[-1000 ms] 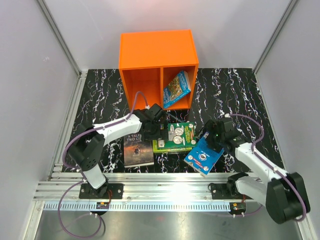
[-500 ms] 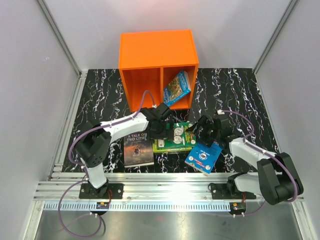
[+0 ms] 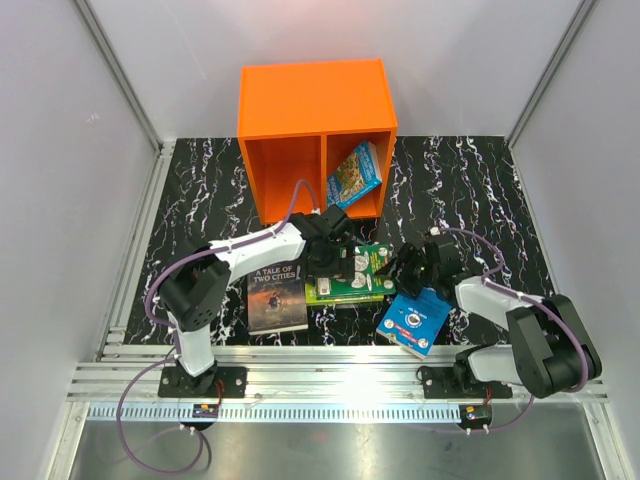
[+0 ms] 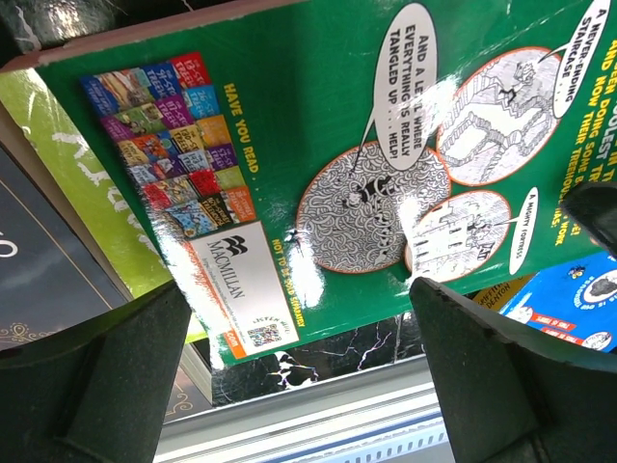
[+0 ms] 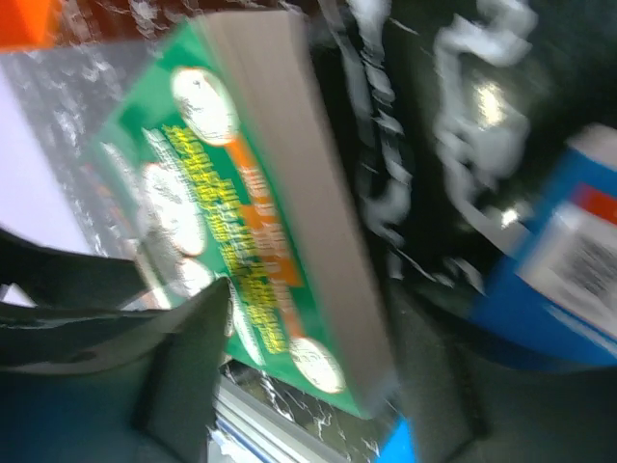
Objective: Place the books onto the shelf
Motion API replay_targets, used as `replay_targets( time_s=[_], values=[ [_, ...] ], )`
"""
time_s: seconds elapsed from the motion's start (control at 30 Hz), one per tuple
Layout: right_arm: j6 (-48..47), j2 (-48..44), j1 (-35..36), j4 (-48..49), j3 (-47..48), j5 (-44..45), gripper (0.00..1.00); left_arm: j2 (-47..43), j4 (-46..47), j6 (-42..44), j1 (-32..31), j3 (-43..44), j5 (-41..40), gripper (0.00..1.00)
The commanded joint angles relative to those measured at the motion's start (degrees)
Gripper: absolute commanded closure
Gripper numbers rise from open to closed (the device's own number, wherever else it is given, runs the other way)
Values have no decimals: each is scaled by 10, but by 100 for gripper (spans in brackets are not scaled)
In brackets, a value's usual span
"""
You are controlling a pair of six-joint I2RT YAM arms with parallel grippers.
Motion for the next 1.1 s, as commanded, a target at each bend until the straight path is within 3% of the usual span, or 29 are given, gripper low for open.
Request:
replay_targets(
  time_s=[0.0, 0.07, 0.17, 0.37, 0.63, 0.77, 1.07],
  values=[
    [-29, -42, 0, -117, 11, 39, 40, 7, 7, -11, -8, 28, 13, 1],
    [-46, -72, 0, -170, 30, 53, 59, 9, 6, -14, -10, 29, 13, 1],
    [-53, -112, 0, -202, 44, 55, 78, 10, 10, -19, -14, 32, 13, 1],
    [-56, -171, 0, -258, 91, 55, 100, 13, 11, -31, -30, 43, 13, 1],
    [-79, -220, 0, -318, 181, 61, 100, -5, 23, -64, -52, 39, 24, 1],
    [-118, -221, 0, -403, 293, 94, 100, -59, 14, -66, -48, 12, 7, 1],
    [-139, -181, 1, -474, 480, 89, 100, -211, -18, -92, -42, -84, -35, 1]
  ],
)
